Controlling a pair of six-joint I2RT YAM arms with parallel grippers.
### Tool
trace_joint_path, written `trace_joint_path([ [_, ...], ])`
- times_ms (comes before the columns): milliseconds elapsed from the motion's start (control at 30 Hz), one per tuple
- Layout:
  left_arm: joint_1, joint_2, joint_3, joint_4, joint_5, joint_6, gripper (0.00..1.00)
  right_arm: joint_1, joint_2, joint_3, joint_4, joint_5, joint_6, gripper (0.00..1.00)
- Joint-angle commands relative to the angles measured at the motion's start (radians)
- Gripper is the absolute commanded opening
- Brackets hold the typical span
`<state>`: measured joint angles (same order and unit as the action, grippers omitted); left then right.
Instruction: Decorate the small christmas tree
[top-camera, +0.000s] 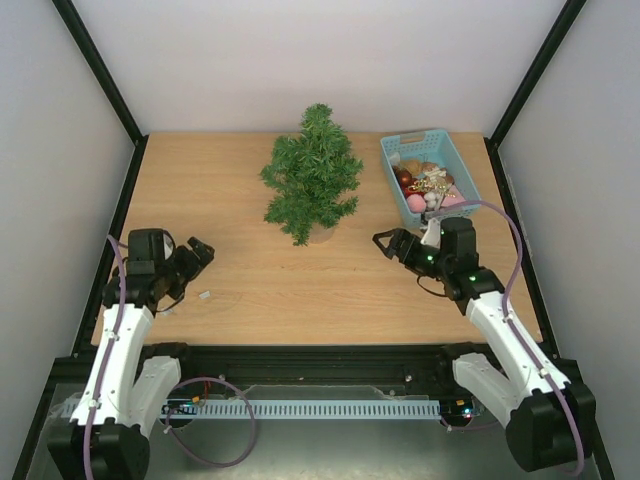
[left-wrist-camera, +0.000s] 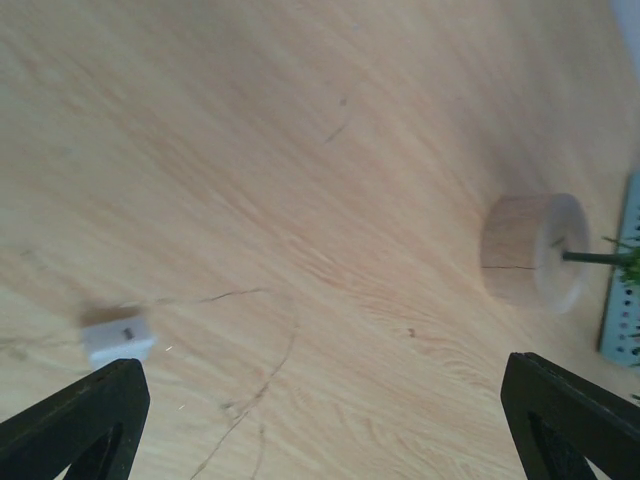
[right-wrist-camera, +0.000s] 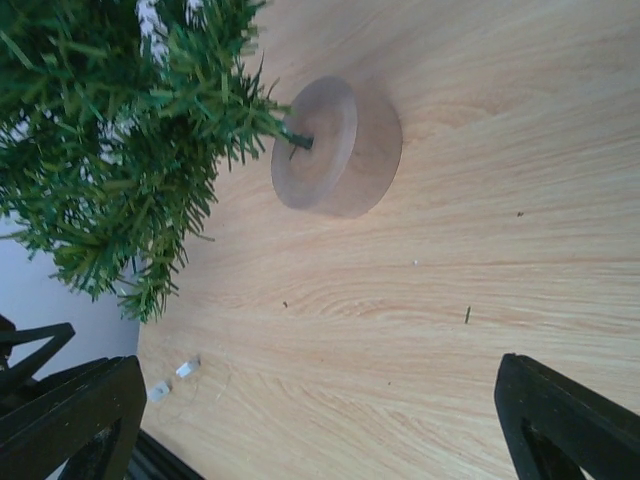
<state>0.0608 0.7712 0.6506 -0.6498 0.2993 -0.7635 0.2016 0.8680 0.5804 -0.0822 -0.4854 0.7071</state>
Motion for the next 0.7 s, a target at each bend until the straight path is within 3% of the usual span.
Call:
trace_joint_path([
  [0,-0.015,-0.047,0.009,-0.169,-0.097,-0.044,0.99,0.044,0.034,0.020,0.003,-0.040,-0.022,0.96],
  [133,-0.022,-0.084,0.069,-0.353,-0.174,-0.029,0.99,0.059,0.043,0.023,0.000,-0.052,-0.038,0.95],
  [300,-0.026,-0.093,0.083,-0.457,-0.206,0.005,0.97,0.062,0.045,0.023,0.019,-0.072,-0.055,0.95],
  [533,-0.070,-0.031,0.080,-0.431,-0.302,-0.008,0.53,0.065,0.051,0.025,0.031,-0.105,-0.066,0.95],
  [667,-0.192,0.049,0.099,-0.384,-0.372,-0.093,0.51,0.066,0.048,0.014,0.033,-0.115,-0.066,0.95],
])
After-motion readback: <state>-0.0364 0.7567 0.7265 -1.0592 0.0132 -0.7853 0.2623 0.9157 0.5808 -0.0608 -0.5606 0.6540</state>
